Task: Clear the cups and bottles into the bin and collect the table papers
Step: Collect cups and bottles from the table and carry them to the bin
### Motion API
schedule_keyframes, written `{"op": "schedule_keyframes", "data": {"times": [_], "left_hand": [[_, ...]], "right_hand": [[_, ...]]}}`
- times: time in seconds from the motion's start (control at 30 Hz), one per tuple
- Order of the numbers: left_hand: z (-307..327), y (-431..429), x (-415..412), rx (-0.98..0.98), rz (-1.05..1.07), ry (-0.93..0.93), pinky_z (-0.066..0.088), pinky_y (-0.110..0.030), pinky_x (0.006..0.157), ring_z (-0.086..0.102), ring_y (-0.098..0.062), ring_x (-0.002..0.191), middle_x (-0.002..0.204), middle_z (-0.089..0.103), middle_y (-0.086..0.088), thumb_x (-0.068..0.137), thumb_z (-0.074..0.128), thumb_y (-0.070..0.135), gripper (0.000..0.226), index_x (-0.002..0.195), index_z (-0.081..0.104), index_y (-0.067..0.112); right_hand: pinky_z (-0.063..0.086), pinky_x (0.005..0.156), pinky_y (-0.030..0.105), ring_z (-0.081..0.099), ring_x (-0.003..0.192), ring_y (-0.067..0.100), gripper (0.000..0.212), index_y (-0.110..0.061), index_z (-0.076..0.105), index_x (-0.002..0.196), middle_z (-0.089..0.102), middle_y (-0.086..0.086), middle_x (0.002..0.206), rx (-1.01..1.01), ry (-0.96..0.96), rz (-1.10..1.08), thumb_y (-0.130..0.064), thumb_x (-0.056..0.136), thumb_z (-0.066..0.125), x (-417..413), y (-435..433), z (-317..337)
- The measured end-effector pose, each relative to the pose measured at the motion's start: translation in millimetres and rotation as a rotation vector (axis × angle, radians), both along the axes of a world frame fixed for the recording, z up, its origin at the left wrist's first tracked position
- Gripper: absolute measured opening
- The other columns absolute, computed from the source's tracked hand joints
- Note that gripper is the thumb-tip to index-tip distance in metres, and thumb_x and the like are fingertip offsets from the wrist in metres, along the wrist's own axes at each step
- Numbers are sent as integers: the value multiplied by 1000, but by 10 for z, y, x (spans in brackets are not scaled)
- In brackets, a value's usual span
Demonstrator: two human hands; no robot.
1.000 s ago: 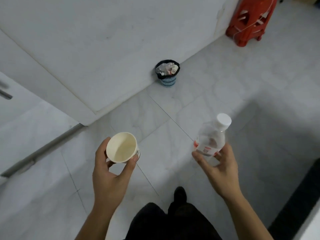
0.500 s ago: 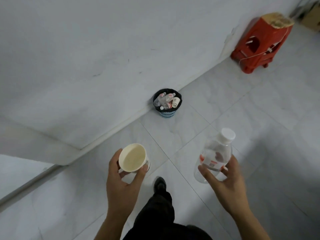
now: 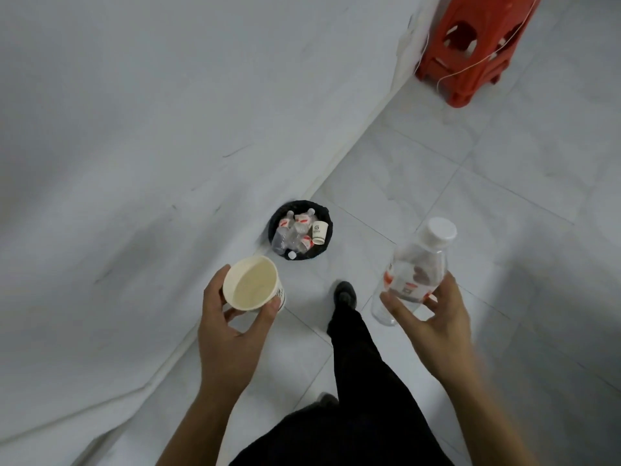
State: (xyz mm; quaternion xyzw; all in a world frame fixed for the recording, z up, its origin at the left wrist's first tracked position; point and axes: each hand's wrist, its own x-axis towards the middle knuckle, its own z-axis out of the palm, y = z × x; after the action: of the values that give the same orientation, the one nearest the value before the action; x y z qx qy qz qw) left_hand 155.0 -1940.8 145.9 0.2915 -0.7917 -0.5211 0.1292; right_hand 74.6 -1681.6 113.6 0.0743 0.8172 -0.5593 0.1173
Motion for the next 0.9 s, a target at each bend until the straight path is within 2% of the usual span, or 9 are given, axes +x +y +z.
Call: {"op": "schedule_keyframes", "data": {"times": [0.17, 0.3, 0.4, 0.47, 0.53, 0.63, 0.7, 0.8, 0.9], "left_hand": [[-177, -255, -1126, -9, 24, -82, 51, -24, 88, 58, -6, 115, 129, 56, 16, 63, 78, 56, 83, 135, 49, 29], [-375, -529, -1868, -26, -5, -150, 51, -30, 97, 56, -10, 121, 132, 55, 12, 74, 87, 31, 80, 141, 45, 24], [-774, -730, -2279, -17, -26, -229, 50, -23, 98, 52, 3, 120, 134, 50, 15, 76, 85, 23, 81, 145, 42, 24], [-1180, -860, -2515, -13, -49, -312, 49, -19, 96, 52, 3, 114, 133, 44, 14, 76, 84, 24, 84, 147, 39, 23], [-1698, -1005, -2721, -11, -75, -417, 49, -27, 96, 51, -6, 114, 136, 43, 10, 76, 85, 26, 91, 150, 33, 23], [-2578, -1231, -2975, -50, -145, -553, 52, -39, 92, 57, -19, 114, 134, 51, 6, 74, 86, 30, 97, 150, 27, 22], [-3145, -1380, -3121, -108, -202, -625, 50, -36, 87, 60, -23, 111, 133, 57, 1, 74, 85, 32, 90, 145, 30, 20], [-3857, -1578, -3319, -159, -233, -686, 52, -35, 83, 62, -24, 105, 134, 59, -5, 79, 81, 37, 78, 138, 34, 17], [-4545, -1718, -3496, -217, -257, -713, 46, -32, 72, 59, -21, 92, 124, 61, -9, 81, 77, 37, 68, 130, 37, 12]], "right_hand": [[52, 89, 27, 62, 111, 5, 71, -35, 48, 133, 61, -13, 128, -13, -86, 12, -46, 72, 83, -1197, -396, -310], [52, 92, 29, 62, 113, 8, 74, -33, 46, 137, 59, -11, 131, 12, -151, 86, -46, 73, 82, -1876, -744, -563], [51, 92, 26, 61, 113, 6, 77, -32, 45, 139, 58, -12, 132, 39, -211, 128, -50, 73, 80, -2190, -995, -879], [53, 93, 30, 61, 113, 7, 79, -32, 44, 140, 57, -12, 132, 65, -264, 144, -53, 73, 79, -2341, -1150, -1206], [54, 96, 37, 61, 113, 10, 78, -34, 43, 140, 57, -12, 132, 95, -322, 151, -55, 73, 78, -2441, -1288, -1635], [53, 98, 44, 60, 116, 13, 79, -35, 44, 138, 58, -10, 131, 123, -424, 130, -61, 70, 75, -2511, -1467, -2401], [53, 99, 46, 60, 117, 14, 82, -36, 43, 137, 59, -10, 131, 141, -497, 111, -66, 67, 74, -2502, -1585, -2933], [54, 96, 45, 61, 115, 15, 83, -35, 44, 134, 61, -10, 127, 167, -584, 112, -71, 64, 71, -2466, -1785, -3665], [54, 89, 35, 62, 108, 14, 71, -29, 47, 131, 62, -9, 120, 197, -648, 143, -61, 73, 74, -2450, -2041, -4395]]}}
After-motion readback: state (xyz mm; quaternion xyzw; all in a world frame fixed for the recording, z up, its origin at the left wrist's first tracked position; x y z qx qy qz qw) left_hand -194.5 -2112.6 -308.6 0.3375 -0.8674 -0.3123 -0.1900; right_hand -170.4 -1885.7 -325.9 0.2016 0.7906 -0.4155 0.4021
